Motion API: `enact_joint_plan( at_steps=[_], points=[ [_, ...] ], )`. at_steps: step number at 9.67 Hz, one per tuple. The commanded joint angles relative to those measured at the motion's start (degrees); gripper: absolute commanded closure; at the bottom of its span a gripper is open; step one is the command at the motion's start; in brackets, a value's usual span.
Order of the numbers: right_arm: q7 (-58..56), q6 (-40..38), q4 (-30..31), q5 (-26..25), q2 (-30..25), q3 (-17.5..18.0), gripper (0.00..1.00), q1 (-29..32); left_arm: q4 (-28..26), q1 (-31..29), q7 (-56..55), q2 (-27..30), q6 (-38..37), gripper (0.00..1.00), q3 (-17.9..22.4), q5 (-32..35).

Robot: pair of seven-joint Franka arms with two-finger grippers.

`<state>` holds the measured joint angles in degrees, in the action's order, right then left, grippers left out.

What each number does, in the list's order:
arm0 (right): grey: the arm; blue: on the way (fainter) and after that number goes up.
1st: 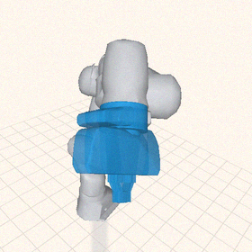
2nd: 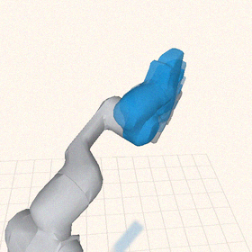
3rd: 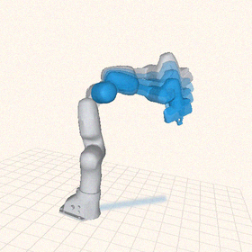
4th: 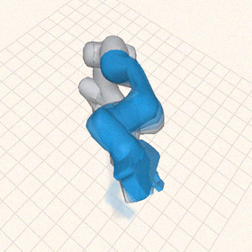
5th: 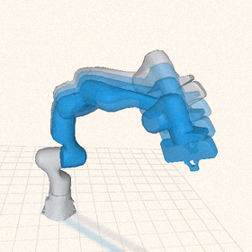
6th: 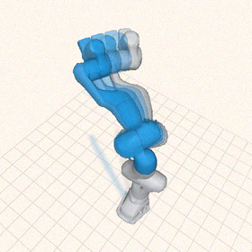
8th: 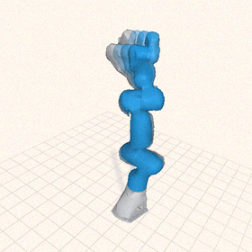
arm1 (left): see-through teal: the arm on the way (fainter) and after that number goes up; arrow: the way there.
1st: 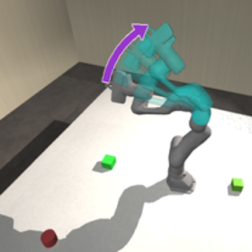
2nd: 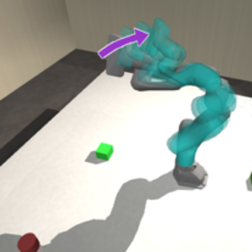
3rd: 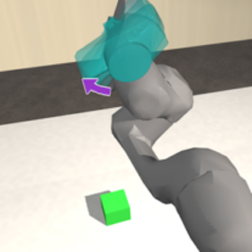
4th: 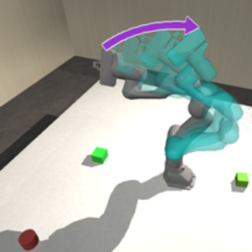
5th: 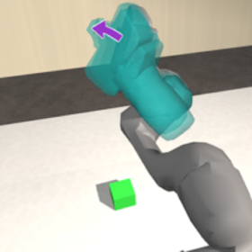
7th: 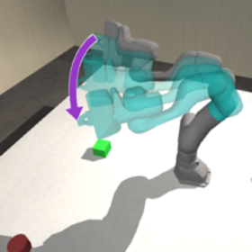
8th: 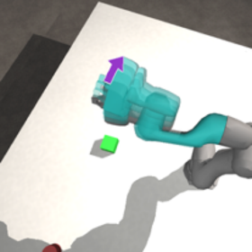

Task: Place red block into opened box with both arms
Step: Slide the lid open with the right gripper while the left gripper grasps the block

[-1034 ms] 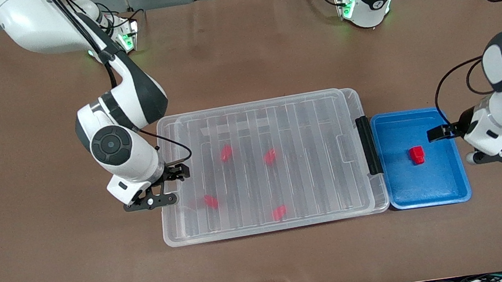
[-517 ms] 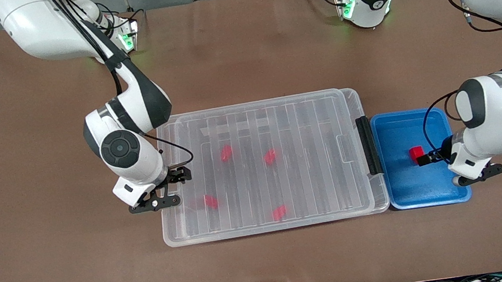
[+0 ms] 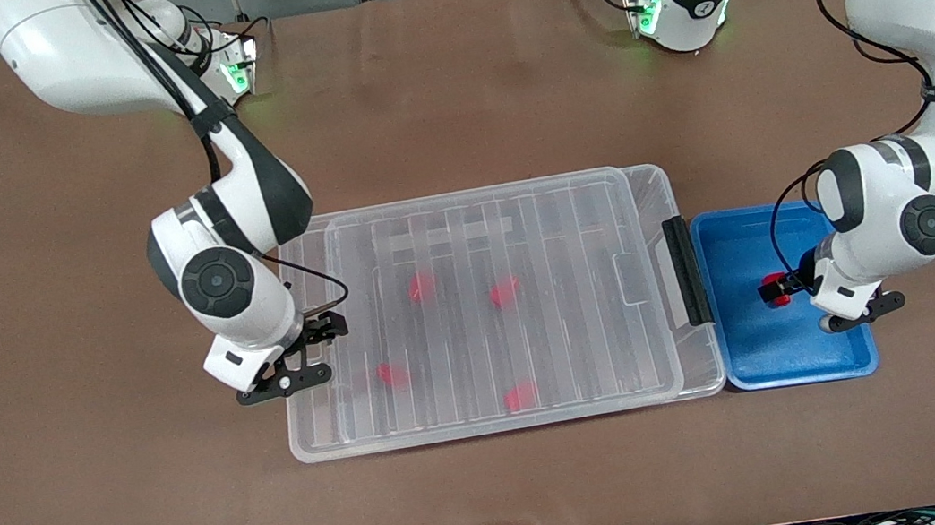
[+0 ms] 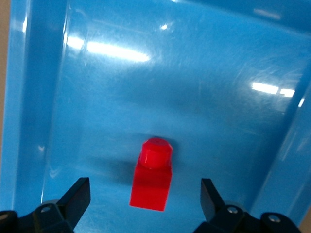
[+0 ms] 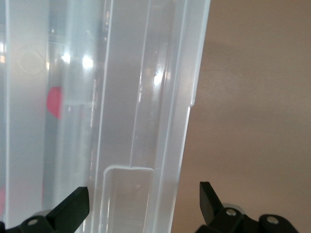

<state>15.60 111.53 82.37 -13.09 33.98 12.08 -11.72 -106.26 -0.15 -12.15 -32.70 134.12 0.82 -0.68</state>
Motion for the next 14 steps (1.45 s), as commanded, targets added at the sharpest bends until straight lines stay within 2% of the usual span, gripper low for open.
enact_joint_plan(
  at_steps=[1,2,3,4,5,8,9,10,11,12,14],
  points=[
    [-5.7,-0.9,1.4,-1.9,-1.3,0.5,0.00,4.4,-3.2,0.1,-0.6,-1.1,3.0,0.01,0.1,0.8],
    [-8.0,-3.5,1.0,-1.9,-1.3,0.5,0.00,5.6,-3.3,0.2,-0.5,-1.6,3.1,0.08,0.1,1.0],
    [-10.1,-3.7,0.9,-1.9,-1.7,0.3,0.00,6.9,-3.1,0.4,-0.6,-1.7,3.1,0.45,0.1,1.0],
    [-12.1,-3.8,0.7,-1.8,-2.3,0.3,0.00,8.5,-3.0,0.6,-0.5,-1.9,3.1,0.86,0.1,1.0],
    [-14.1,-4.4,0.7,-1.5,-2.7,0.3,0.00,9.9,-2.6,0.7,-0.5,-1.9,3.1,1.00,0.2,1.0],
    [-19.2,-6.2,-0.1,-0.9,-3.0,0.3,0.00,12.3,-1.9,0.4,0.5,0.2,2.5,1.00,0.3,1.6],
    [-18.9,-6.2,-0.2,-0.7,-3.0,0.4,0.00,12.2,-2.2,0.2,1.2,3.6,1.1,1.00,0.3,4.1],
    [-18.8,-6.2,-0.5,-0.3,-3.0,0.5,0.00,12.2,-1.2,0.2,2.6,7.2,-3.5,1.00,0.2,4.9],
    [-18.7,-6.2,-0.6,1.9,-3.0,0.5,0.00,12.3,0.9,0.6,2.7,10.1,-6.5,1.00,-0.2,4.9],
    [-18.2,-6.1,-0.5,6.5,-2.7,0.2,0.00,12.2,2.7,0.8,2.1,12.5,-8.8,1.00,-1.7,4.9],
    [-19.0,-5.5,-0.6,7.2,-2.3,0.0,0.00,12.8,3.1,0.9,0.3,17.0,-13.2,1.00,-6.9,4.8]
  ],
)
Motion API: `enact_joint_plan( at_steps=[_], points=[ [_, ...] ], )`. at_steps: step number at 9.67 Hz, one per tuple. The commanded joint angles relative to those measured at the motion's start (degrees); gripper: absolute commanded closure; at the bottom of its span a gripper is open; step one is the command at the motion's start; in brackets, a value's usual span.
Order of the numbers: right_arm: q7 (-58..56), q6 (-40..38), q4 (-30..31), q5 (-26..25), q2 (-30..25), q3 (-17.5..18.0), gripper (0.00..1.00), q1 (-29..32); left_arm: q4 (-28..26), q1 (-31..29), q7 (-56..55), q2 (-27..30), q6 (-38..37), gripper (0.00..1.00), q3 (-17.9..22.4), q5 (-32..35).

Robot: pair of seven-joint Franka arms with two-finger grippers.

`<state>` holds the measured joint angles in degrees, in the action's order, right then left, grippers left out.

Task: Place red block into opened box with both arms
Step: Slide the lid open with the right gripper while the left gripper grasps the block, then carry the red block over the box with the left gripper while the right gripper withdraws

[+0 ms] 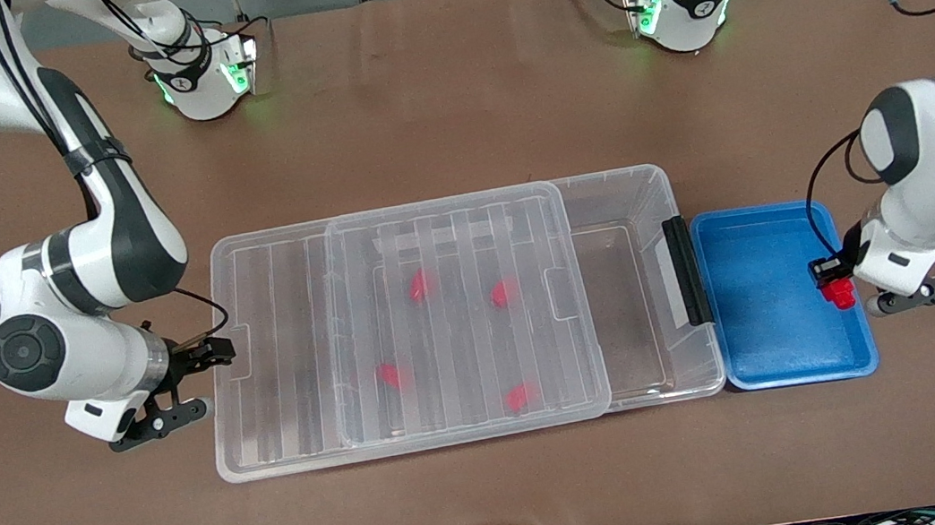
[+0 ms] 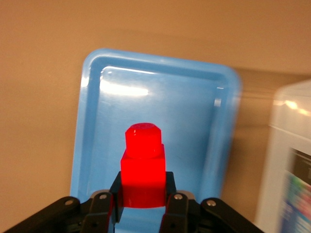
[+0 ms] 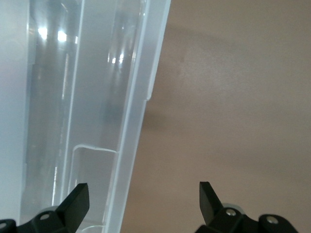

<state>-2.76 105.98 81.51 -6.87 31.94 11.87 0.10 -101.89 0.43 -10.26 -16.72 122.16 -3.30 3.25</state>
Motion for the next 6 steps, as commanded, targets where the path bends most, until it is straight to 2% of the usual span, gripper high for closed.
enact_joint_plan(
  at_steps=[1,4,6],
  points=[
    [-1.2,1.8,0.2,1.0,-0.2,0.0,0.00,2.5,-1.1,0.3,-4.6,2.1,-1.2,1.00,-5.7,1.0],
    [-5.0,4.0,0.3,0.9,0.1,-1.0,0.00,3.4,-0.7,0.7,-9.6,0.7,-0.9,1.00,-14.8,1.0],
    [-6.6,4.0,0.2,1.4,0.1,-2.2,0.00,3.2,-0.6,2.1,-12.7,-4.1,0.5,1.00,-18.7,2.5]
  ],
)
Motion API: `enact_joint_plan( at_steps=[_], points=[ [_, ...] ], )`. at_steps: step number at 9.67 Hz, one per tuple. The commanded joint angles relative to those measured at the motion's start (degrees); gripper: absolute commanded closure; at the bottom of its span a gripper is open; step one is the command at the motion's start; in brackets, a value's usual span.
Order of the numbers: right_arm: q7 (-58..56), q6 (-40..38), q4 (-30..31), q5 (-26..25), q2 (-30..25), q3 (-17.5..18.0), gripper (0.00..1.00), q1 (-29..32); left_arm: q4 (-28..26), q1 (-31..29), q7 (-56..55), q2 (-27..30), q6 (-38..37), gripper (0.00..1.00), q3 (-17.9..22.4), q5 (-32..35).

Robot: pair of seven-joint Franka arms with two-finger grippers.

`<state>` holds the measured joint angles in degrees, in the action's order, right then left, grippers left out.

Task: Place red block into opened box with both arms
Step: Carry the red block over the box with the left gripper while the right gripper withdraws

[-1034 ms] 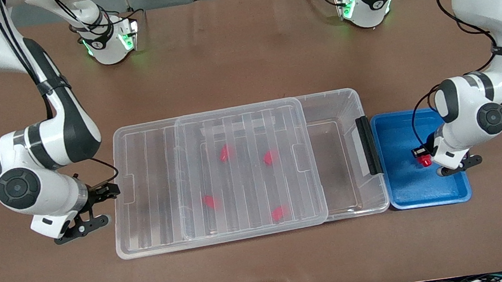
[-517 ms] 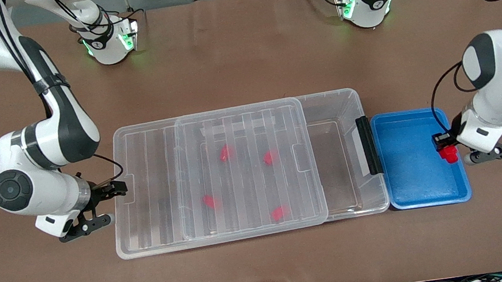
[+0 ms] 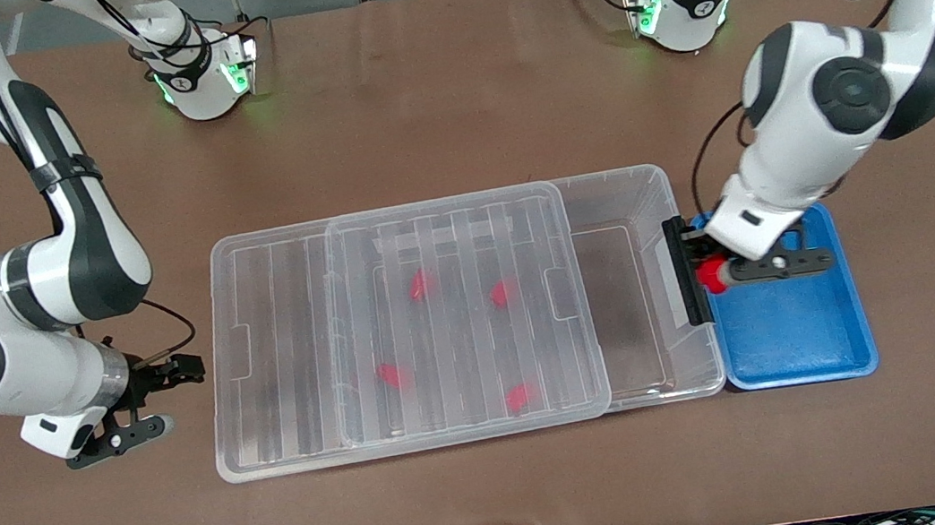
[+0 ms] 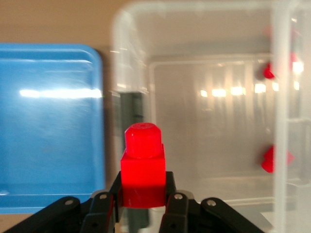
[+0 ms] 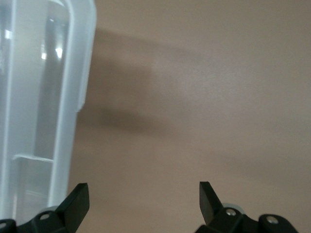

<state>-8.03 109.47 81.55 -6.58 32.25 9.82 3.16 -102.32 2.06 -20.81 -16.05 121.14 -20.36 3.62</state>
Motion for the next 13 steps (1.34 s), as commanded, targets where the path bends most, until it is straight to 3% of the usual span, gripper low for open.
enact_joint_plan(
  at_steps=[1,3,6,9,10,11,12,13],
  points=[
    [0.8,0.4,-0.6,1.2,-0.2,-0.1,0.00,-0.6,-0.2,1.1,-5.3,-7.9,3.3,1.00,-3.2,6.2],
    [3.4,-1.7,-2.2,1.7,-1.0,-0.1,0.00,-0.4,-0.1,1.1,-9.0,-14.3,8.9,1.00,-5.1,13.1],
    [16.6,-12.4,-1.1,2.4,-13.7,-0.8,0.00,2.5,1.1,1.1,-9.8,-21.7,15.8,1.00,-5.0,15.5],
    [16.3,-21.2,-0.9,5.4,-24.5,-7.5,0.00,2.6,2.8,1.2,-12.0,-26.8,15.8,0.99,-5.0,20.0],
    [16.2,-23.6,-0.3,8.5,-26.6,-11.3,0.00,2.6,2.9,1.2,-12.1,-26.8,15.8,0.82,-5.0,20.3],
    [15.5,-25.5,0.4,10.1,-28.0,-14.4,0.00,2.2,2.9,1.1,-11.8,-26.7,15.8,0.13,-5.0,20.4],
    [15.3,-26.0,1.0,10.1,-28.6,-14.6,0.00,2.2,2.9,0.8,-11.8,-26.4,15.6,0.00,-5.0,20.4],
    [14.9,-25.9,1.0,9.9,-28.5,-14.6,0.00,2.2,3.0,0.5,-12.0,-25.6,15.4,0.00,-5.1,20.3]
  ],
)
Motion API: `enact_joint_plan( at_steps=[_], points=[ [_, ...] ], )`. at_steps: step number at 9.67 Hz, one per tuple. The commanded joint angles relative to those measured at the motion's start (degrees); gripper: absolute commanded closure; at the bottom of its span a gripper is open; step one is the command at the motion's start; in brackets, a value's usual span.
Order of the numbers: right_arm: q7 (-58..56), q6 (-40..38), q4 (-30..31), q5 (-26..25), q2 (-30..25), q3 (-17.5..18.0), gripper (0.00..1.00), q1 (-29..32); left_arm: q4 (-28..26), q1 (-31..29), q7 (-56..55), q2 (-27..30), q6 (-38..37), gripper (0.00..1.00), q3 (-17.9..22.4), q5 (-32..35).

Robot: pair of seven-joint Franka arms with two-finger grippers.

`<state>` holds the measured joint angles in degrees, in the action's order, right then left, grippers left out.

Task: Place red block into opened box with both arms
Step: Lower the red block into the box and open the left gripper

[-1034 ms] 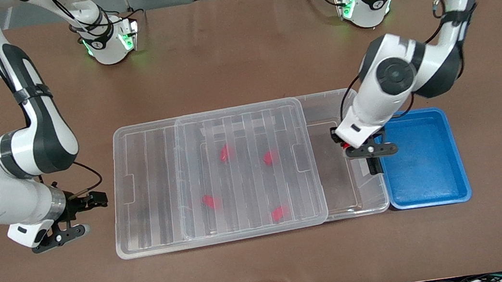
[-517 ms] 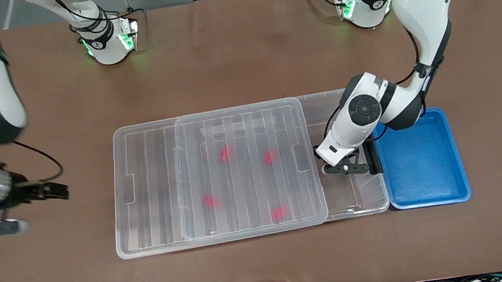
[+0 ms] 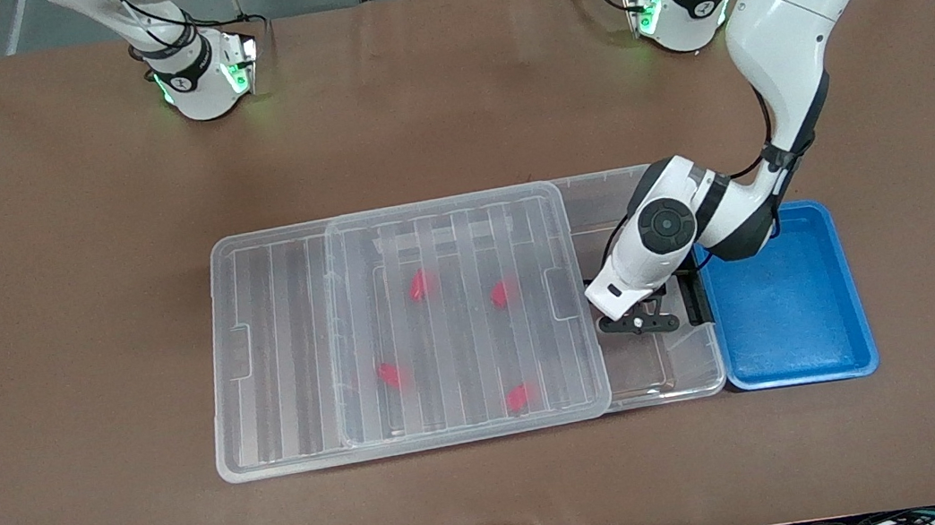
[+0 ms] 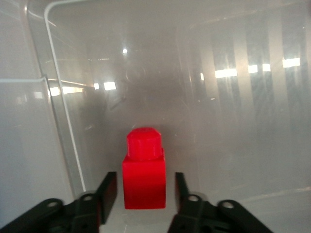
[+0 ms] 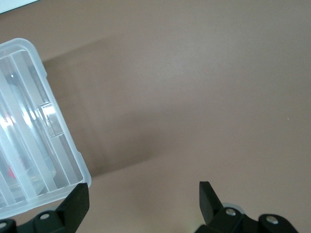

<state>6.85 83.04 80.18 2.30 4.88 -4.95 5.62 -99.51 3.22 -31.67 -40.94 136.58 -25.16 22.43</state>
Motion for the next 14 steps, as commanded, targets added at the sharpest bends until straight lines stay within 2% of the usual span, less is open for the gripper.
enact_joint_plan(
  at_steps=[1,2,4,6,7,8,10,11,12,13,14],
  points=[
    [-2.2,0.5,2.3,0.8,-1.1,0.2,0.00,-0.2,-0.1,-0.9,-1.0,1.6,-0.3,0.00,-0.3,1.4],
    [-3.5,0.5,2.3,0.8,-1.0,0.1,0.00,-0.1,-0.5,-1.1,-1.2,4.5,-0.5,0.00,-0.4,0.8],
    [-3.6,0.5,2.3,0.8,-1.0,0.1,0.00,-0.2,-0.7,-1.2,-0.2,9.6,-6.0,0.00,-0.6,-0.1],
    [-3.6,0.5,2.3,0.8,-1.0,0.1,0.00,-0.3,-0.8,-1.5,1.5,15.6,-7.6,0.00,-0.7,-5.2],
    [-3.6,0.5,2.3,0.8,-1.0,0.1,0.00,-0.2,-0.7,-1.9,4.1,18.8,-11.4,0.00,-0.3,-8.4],
    [-3.8,0.5,2.3,0.8,-1.0,0.1,0.00,-0.2,-0.5,-1.9,8.7,22.4,-15.5,0.00,1.0,-12.4],
    [-6.7,0.8,1.8,0.5,-0.7,0.2,0.00,-0.3,-0.6,-1.9,17.0,29.5,-21.2,0.00,6.2,-18.6],
    [-12.2,1.8,1.7,0.6,0.9,0.4,0.00,-0.9,-1.1,-1.8,20.2,33.6,-24.2,0.00,9.0,-20.7],
    [-16.8,3.7,1.5,0.6,4.8,0.5,0.00,-1.8,-1.6,-1.8,20.7,36.6,-26.6,0.00,11.4,-22.2],
    [-20.0,7.9,1.4,1.2,8.8,0.6,0.19,-1.9,-1.6,-1.8,23.2,39.0,-28.6,0.00,13.6,-22.4],
    [-26.6,11.1,1.4,1.1,12.7,0.6,0.60,-2.4,-1.4,-1.7,25.6,41.2,-30.0,0.00,16.5,-22.6]
  ],
)
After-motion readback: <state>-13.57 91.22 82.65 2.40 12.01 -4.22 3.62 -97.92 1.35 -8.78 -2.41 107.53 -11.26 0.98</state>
